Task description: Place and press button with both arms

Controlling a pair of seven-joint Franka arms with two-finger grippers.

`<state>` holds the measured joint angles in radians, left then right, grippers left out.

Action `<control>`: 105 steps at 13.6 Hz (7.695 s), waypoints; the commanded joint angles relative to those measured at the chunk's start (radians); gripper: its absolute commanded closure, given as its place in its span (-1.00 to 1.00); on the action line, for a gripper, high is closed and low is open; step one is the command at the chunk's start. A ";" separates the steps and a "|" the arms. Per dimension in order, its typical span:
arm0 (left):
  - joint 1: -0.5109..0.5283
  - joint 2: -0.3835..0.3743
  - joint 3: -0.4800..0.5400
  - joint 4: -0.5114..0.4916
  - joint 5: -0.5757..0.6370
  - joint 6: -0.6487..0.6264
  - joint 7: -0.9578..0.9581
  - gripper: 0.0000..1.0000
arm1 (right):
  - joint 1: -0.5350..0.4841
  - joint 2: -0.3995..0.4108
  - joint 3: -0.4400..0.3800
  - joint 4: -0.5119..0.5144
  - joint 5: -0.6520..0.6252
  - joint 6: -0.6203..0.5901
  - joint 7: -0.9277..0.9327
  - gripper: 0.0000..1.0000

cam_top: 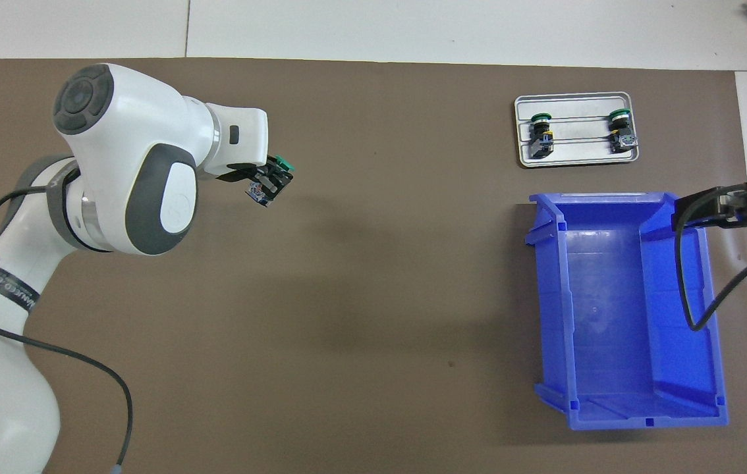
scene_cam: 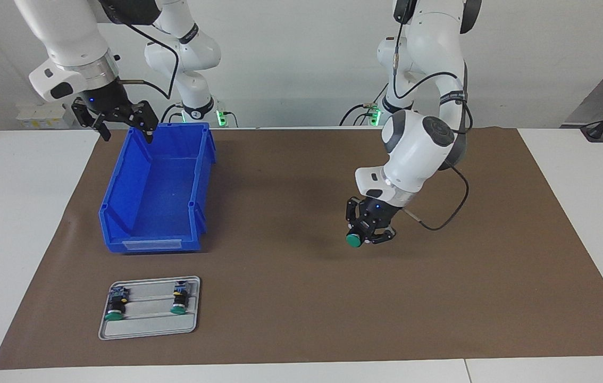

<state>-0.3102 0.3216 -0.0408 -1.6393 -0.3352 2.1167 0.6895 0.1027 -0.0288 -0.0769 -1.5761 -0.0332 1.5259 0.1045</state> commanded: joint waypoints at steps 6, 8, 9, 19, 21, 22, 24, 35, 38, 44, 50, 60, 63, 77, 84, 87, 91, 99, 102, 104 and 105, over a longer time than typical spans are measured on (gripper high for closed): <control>0.203 -0.171 -0.005 -0.224 -0.292 -0.104 0.424 1.00 | 0.000 -0.019 -0.006 -0.019 0.018 -0.006 -0.025 -1.00; 0.236 -0.206 -0.005 -0.302 -0.369 -0.077 0.528 1.00 | 0.000 -0.019 -0.006 -0.019 0.018 -0.006 -0.025 -1.00; 0.250 -0.225 -0.005 -0.347 -0.425 -0.049 0.583 1.00 | 0.000 -0.019 -0.006 -0.019 0.018 -0.006 -0.025 -1.00; 0.247 -0.371 -0.005 -0.769 -1.232 0.157 1.261 1.00 | 0.000 -0.019 -0.006 -0.019 0.018 -0.006 -0.025 -1.00; 0.244 -0.346 -0.005 -0.789 -1.399 0.147 1.376 0.99 | 0.000 -0.019 -0.006 -0.019 0.018 -0.006 -0.025 -1.00; 0.238 -0.322 -0.008 -0.777 -1.495 0.147 1.412 0.91 | 0.000 -0.019 -0.006 -0.019 0.018 -0.006 -0.025 -1.00; 0.223 -0.242 -0.008 -0.755 -1.632 0.138 1.532 0.87 | 0.000 -0.019 -0.006 -0.019 0.018 -0.006 -0.025 -1.00; 0.186 -0.110 -0.007 -0.737 -1.848 -0.007 1.791 0.86 | 0.000 -0.019 -0.006 -0.019 0.018 -0.006 -0.025 -1.00; 0.177 -0.133 -0.004 -0.825 -1.846 -0.079 1.887 0.88 | 0.000 -0.019 -0.006 -0.019 0.019 -0.006 -0.025 -1.00; 0.143 -0.183 -0.002 -0.950 -1.843 -0.205 2.002 0.87 | 0.000 -0.019 -0.006 -0.019 0.018 -0.006 -0.025 -1.00; 0.141 -0.211 -0.002 -1.041 -1.834 -0.305 2.072 0.87 | 0.000 -0.019 -0.006 -0.019 0.018 -0.006 -0.025 -1.00; 0.172 -0.038 0.009 -1.002 -1.817 -0.489 2.216 0.88 | 0.000 -0.019 -0.006 -0.019 0.018 -0.006 -0.025 -1.00; 0.161 -0.035 0.009 -0.999 -1.817 -0.457 2.220 0.86 | 0.000 -0.019 -0.006 -0.019 0.018 -0.006 -0.025 -1.00; 0.155 -0.013 0.007 -0.962 -1.688 -0.219 2.211 0.21 | 0.000 -0.019 -0.006 -0.019 0.018 -0.006 -0.025 -1.00; 0.148 -0.016 0.006 -0.971 -1.688 -0.181 2.211 -0.05 | 0.000 -0.019 -0.006 -0.019 0.018 -0.006 -0.025 -1.00; 0.134 -0.015 0.006 -0.976 -1.687 -0.164 2.210 -0.13 | 0.000 -0.019 -0.006 -0.019 0.018 -0.006 -0.025 -1.00; 0.126 -0.015 0.006 -0.981 -1.687 -0.132 2.210 -0.44 | 0.000 -0.019 -0.006 -0.019 0.018 -0.006 -0.025 -1.00; 0.120 -0.021 0.006 -0.968 -1.688 -0.113 2.152 -0.74 | 0.000 -0.019 -0.006 -0.019 0.018 -0.006 -0.025 -1.00; 0.123 -0.027 0.007 -0.965 -1.688 -0.112 2.139 -0.74 | 0.000 -0.019 -0.006 -0.019 0.018 -0.006 -0.025 -1.00; 0.126 -0.030 0.007 -0.965 -1.688 -0.090 2.139 -0.88 | 0.000 -0.019 -0.006 -0.019 0.018 -0.006 -0.025 -1.00; 0.123 -0.033 0.007 -0.965 -1.688 -0.063 2.139 -0.90 | 0.000 -0.019 -0.006 -0.019 0.018 -0.006 -0.025 -1.00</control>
<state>-0.1790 0.2341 -0.0500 -2.6227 -2.0096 1.9352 2.7452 0.1027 -0.0289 -0.0769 -1.5764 -0.0332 1.5259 0.1045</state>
